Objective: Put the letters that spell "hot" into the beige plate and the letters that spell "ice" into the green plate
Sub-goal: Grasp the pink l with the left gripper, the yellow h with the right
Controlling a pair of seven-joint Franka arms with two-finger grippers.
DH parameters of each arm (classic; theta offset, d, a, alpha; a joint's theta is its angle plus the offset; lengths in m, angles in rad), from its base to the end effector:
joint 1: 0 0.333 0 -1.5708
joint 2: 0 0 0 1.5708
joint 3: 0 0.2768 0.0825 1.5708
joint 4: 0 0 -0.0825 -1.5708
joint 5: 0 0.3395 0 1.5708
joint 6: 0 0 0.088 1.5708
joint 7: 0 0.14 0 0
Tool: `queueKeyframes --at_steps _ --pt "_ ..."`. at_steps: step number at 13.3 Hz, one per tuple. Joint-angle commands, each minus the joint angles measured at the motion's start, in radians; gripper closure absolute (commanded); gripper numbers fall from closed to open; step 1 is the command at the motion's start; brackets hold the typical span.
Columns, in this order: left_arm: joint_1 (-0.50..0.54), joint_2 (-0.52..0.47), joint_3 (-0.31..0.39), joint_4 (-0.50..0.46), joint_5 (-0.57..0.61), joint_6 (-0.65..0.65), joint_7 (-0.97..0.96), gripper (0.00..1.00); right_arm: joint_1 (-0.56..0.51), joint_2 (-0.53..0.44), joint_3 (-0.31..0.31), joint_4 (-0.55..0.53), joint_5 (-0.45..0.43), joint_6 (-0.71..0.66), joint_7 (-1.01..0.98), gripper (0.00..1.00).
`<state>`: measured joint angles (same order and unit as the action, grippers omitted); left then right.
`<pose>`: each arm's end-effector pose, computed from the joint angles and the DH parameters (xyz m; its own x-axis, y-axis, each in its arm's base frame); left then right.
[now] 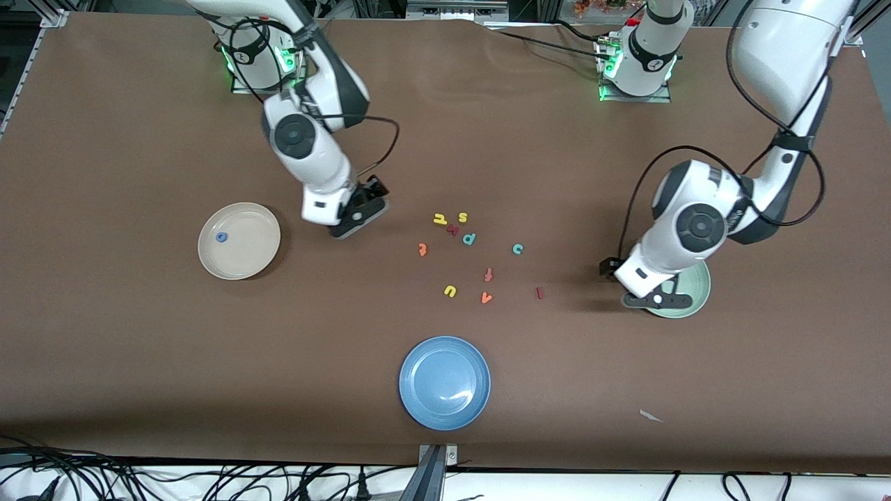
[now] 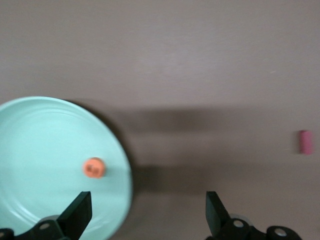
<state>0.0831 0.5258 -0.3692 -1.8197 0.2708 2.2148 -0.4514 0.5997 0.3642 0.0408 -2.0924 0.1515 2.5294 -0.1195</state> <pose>0.5668 -0.1435 0.2201 0.9971 0.0318 -0.0690 0.0280 -0.9981 -0.0544 0.4421 0.3313 0.2186 0.8045 0.5889 0.0779 0.5940 -0.7981 -0.1013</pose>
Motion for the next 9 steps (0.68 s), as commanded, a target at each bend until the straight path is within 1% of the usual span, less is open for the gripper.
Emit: queueKeyframes --at_steps 1,3,5,6,7,9 --pt "-0.069 0.071 0.004 0.098 -0.048 -0.020 -0.129 0.00 0.092 0.076 -0.001 0.052 -0.001 0.099 -0.017 0.01" --pt "-0.115 0.121 0.004 0.150 -0.048 -0.020 -0.222 0.00 0.146 0.145 -0.001 0.128 -0.007 0.156 -0.020 0.01" --pt "-0.160 0.187 0.006 0.210 -0.038 -0.018 -0.300 0.00 0.202 0.214 -0.004 0.196 -0.081 0.161 -0.016 0.01" --pt "-0.186 0.216 0.010 0.238 -0.038 -0.018 -0.328 0.00 0.207 0.225 -0.004 0.199 -0.125 0.161 -0.014 0.01" --pt "-0.198 0.238 0.013 0.266 -0.038 -0.018 -0.348 0.00 0.206 0.225 -0.004 0.198 -0.150 0.161 -0.017 0.01" --pt "-0.206 0.264 0.013 0.275 -0.039 -0.014 -0.369 0.03 0.206 0.226 -0.004 0.195 -0.153 0.158 -0.020 0.01"
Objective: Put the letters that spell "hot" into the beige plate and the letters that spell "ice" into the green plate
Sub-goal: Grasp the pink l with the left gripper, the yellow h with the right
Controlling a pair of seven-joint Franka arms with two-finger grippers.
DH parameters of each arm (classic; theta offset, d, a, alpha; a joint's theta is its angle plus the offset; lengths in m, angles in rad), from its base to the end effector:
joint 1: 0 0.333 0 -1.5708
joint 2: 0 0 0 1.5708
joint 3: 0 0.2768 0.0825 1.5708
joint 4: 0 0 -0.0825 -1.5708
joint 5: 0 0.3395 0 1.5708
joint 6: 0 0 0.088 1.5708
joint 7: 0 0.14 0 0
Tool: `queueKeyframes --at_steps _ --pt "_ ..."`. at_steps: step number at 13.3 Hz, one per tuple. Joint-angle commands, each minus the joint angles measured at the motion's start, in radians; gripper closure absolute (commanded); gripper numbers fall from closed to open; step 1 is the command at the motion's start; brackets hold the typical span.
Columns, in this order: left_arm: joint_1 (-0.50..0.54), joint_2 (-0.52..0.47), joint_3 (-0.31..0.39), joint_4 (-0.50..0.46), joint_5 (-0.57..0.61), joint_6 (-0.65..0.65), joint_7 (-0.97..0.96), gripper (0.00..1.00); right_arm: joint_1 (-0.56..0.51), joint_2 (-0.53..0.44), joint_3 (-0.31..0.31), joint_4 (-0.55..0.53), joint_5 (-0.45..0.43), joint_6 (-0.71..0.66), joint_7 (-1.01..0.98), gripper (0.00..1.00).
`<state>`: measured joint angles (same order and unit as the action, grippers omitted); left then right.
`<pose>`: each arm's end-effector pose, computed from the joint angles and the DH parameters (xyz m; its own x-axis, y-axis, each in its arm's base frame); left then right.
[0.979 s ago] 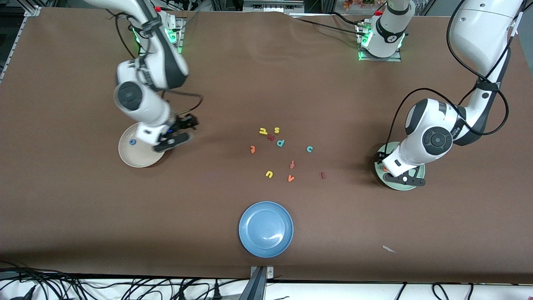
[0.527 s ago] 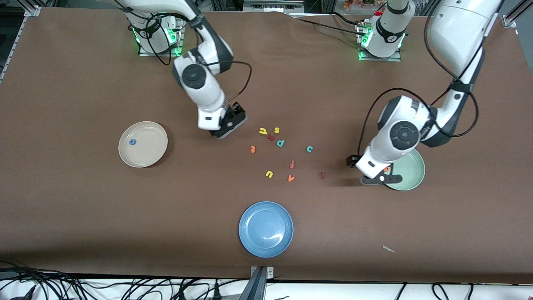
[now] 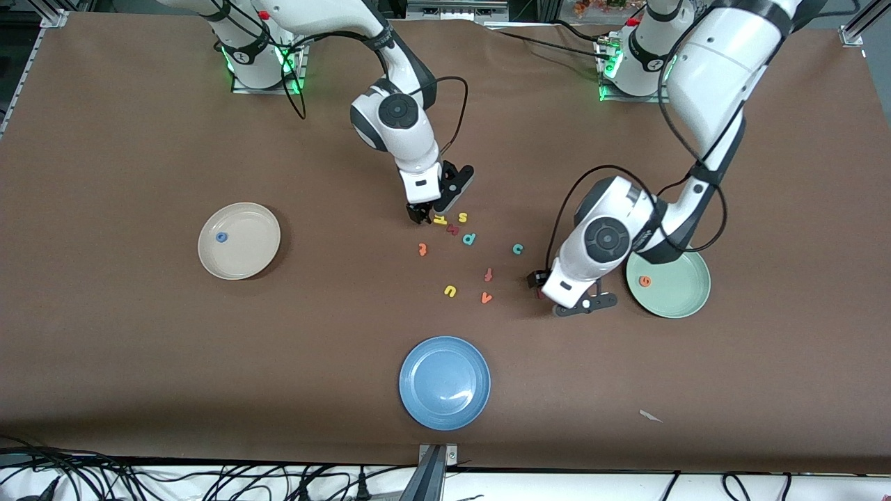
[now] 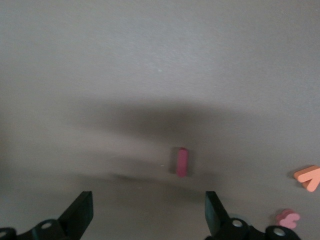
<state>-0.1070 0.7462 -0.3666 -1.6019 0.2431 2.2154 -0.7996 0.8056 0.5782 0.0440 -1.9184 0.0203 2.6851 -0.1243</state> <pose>0.5698 -0.2559 0.1743 0.9639 0.2480 -0.0969 0.2485 -0.9686 -0.0075 0.3989 0.4524 0.1773 0.5744 0.7962 0.1903 0.8124 -0.5830 -0.0128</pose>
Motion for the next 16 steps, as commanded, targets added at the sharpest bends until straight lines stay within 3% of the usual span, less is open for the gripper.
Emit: queueKeyframes --at_steps 1,4,6,9,14,16 --pt "-0.017 0.051 0.011 0.057 -0.010 -0.011 -0.030 0.05 0.000 0.018 -0.009 0.021 -0.029 0.002 -0.018 0.01" --pt "-0.036 0.094 0.014 0.098 -0.010 -0.010 -0.046 0.17 -0.011 0.032 -0.010 0.025 -0.129 0.007 -0.015 0.07" --pt "-0.055 0.104 0.031 0.114 -0.010 -0.010 -0.061 0.29 -0.011 0.035 -0.010 0.027 -0.143 0.009 -0.015 0.07" --pt "-0.068 0.133 0.037 0.149 -0.010 -0.010 -0.063 0.35 -0.011 0.038 -0.010 0.028 -0.189 0.009 -0.015 0.07" --pt "-0.076 0.137 0.044 0.155 -0.008 -0.010 -0.056 0.61 -0.002 0.086 -0.010 0.099 -0.212 0.004 -0.017 0.06" --pt "-0.076 0.137 0.049 0.155 -0.008 -0.010 -0.052 0.69 -0.003 0.100 -0.010 0.101 -0.259 0.006 -0.015 0.08"
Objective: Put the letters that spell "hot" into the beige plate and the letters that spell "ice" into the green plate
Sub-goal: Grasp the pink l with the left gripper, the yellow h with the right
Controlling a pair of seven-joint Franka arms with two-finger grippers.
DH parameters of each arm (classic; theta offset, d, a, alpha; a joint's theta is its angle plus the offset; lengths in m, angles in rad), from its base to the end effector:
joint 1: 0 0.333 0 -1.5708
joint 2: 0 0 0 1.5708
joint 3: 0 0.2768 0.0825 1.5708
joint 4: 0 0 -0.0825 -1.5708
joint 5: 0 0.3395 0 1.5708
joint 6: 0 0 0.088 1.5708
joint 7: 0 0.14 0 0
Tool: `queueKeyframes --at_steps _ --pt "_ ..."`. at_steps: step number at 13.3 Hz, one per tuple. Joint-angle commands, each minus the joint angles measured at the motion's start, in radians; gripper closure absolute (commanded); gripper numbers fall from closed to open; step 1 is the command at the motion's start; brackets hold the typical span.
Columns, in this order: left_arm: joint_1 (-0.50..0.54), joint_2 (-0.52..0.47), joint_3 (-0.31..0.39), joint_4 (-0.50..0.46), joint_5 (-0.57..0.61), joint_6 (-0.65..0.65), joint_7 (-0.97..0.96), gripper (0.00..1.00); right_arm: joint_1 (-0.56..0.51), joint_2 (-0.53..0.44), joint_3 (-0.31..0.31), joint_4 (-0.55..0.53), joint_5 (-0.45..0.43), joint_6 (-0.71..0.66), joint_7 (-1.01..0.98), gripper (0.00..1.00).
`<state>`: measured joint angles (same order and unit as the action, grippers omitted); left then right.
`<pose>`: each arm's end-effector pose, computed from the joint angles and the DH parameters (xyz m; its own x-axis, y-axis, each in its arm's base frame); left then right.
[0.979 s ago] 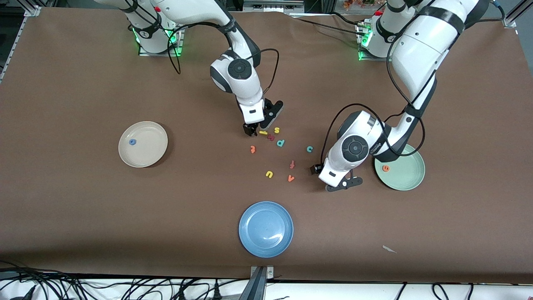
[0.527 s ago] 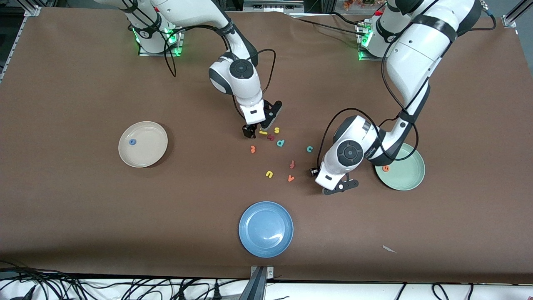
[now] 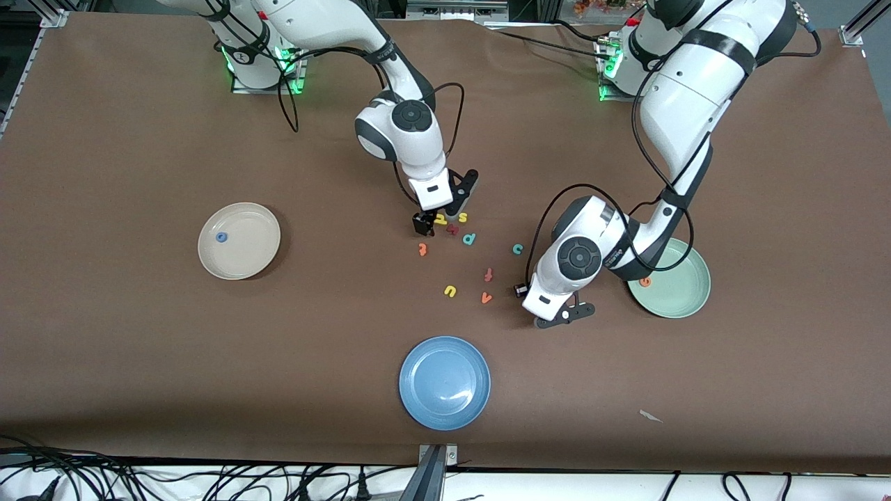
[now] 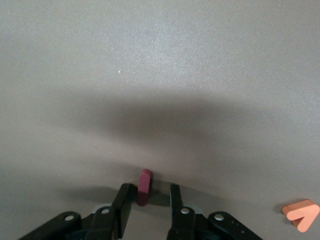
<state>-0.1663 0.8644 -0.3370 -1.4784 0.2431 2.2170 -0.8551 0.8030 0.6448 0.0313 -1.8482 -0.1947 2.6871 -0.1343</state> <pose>0.5804 -0.2757 0.1444 0.9508 0.2929 -0.1007 0.2939 -0.9558 -0.0052 0.4119 0.4584 0.1636 0.4133 0.8944 0.1712 0.8918 -0.4356 0.1225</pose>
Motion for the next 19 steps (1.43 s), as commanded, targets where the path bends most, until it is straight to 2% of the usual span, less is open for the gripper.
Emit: queueKeyframes --at_steps 1,4,10,14,16,17,18,19 --pt "-0.016 0.019 0.019 0.032 -0.007 -0.011 0.005 0.72 -0.001 0.033 0.002 0.030 -0.048 0.004 -0.005 0.08" --pt "-0.015 0.021 0.019 0.030 0.019 -0.011 0.008 0.82 -0.001 0.033 0.002 0.030 -0.042 -0.001 -0.001 0.33" --pt "-0.010 0.013 0.019 0.030 0.027 -0.011 0.008 1.00 -0.001 0.039 0.002 0.030 -0.045 -0.003 -0.001 0.34" --pt "0.002 -0.015 0.019 0.033 0.027 -0.030 0.019 1.00 0.001 0.076 0.002 0.058 -0.045 -0.003 -0.001 0.33" --pt "0.028 -0.044 0.018 0.030 0.027 -0.100 0.079 1.00 0.001 0.081 0.002 0.067 -0.045 -0.003 -0.001 0.34" --pt "0.048 -0.067 0.016 0.020 0.027 -0.124 0.115 1.00 0.001 0.081 0.002 0.075 -0.046 -0.004 -0.002 0.36" --pt "0.068 -0.093 0.015 -0.002 0.027 -0.144 0.152 1.00 0.001 0.081 0.002 0.079 -0.049 -0.004 -0.001 0.50" --pt "0.088 -0.122 0.015 -0.031 0.027 -0.146 0.195 1.00 0.001 0.081 0.002 0.079 -0.048 -0.004 -0.001 0.58"
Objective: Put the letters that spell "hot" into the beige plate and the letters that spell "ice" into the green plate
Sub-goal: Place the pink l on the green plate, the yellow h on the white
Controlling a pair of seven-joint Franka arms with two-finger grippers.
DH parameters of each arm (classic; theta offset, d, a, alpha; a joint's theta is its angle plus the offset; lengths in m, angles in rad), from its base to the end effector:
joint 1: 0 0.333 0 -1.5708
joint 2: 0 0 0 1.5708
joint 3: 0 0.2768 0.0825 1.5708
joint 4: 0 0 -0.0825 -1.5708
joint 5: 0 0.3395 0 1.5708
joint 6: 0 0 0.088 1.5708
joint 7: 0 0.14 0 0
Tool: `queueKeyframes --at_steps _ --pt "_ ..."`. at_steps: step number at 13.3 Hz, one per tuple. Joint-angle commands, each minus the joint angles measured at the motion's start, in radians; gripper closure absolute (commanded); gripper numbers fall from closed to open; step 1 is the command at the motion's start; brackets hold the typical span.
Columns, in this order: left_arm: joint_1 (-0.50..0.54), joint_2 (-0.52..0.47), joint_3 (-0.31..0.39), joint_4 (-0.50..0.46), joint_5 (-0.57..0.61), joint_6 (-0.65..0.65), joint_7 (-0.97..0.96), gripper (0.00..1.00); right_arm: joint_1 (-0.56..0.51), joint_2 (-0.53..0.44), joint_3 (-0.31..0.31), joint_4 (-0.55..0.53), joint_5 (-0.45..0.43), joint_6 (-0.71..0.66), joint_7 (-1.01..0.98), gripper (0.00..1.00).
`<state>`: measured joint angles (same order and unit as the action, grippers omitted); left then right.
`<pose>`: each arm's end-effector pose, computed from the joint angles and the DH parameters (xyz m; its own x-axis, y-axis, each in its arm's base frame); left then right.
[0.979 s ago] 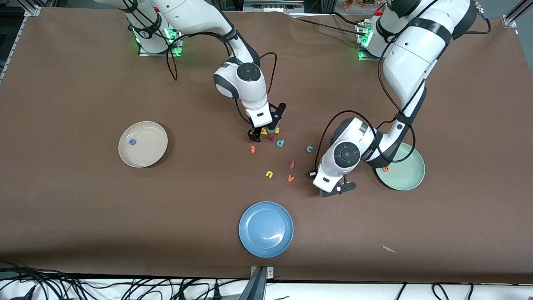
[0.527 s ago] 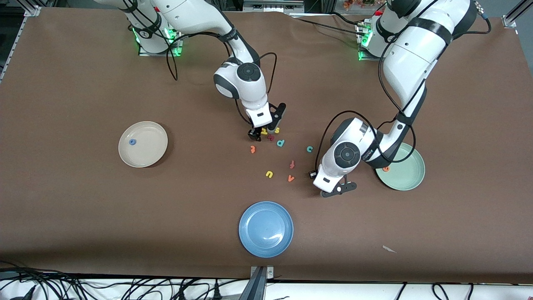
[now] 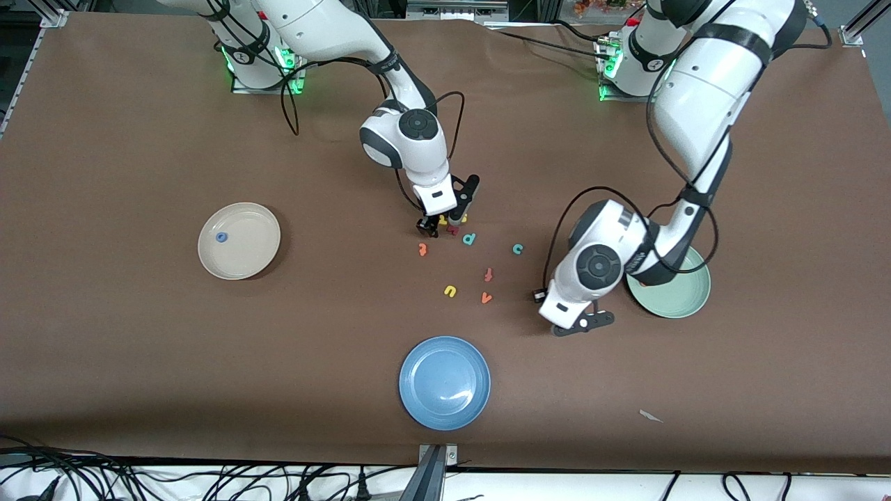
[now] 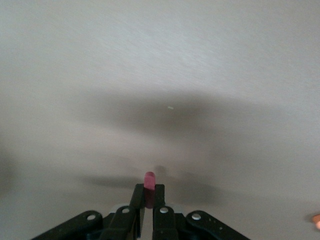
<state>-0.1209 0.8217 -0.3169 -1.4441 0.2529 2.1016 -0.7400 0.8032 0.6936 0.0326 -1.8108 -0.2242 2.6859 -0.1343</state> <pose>0.5993 -0.2315 0.1726 0.9646 0.2409 -0.1073 0.2359 -0.9701 -0.0575 0.4137 0.4622 0.1475 0.3911 0.9072 0.1550 0.9015 -0.4116 0.1339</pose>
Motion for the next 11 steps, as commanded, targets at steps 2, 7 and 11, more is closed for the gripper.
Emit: queueKeyframes --at_steps 2,7,11 --pt "0.099 -0.153 -0.007 -0.145 0.017 -0.032 0.173 1.00 0.001 0.030 0.001 0.042 -0.020 -0.003 -0.001 0.76" --pt "0.222 -0.285 -0.010 -0.301 0.017 -0.018 0.368 1.00 0.004 0.027 0.001 0.044 -0.020 -0.033 -0.001 0.80" --pt "0.293 -0.345 -0.010 -0.444 0.017 0.116 0.438 1.00 0.004 0.014 0.003 0.080 -0.014 -0.130 -0.002 0.83"
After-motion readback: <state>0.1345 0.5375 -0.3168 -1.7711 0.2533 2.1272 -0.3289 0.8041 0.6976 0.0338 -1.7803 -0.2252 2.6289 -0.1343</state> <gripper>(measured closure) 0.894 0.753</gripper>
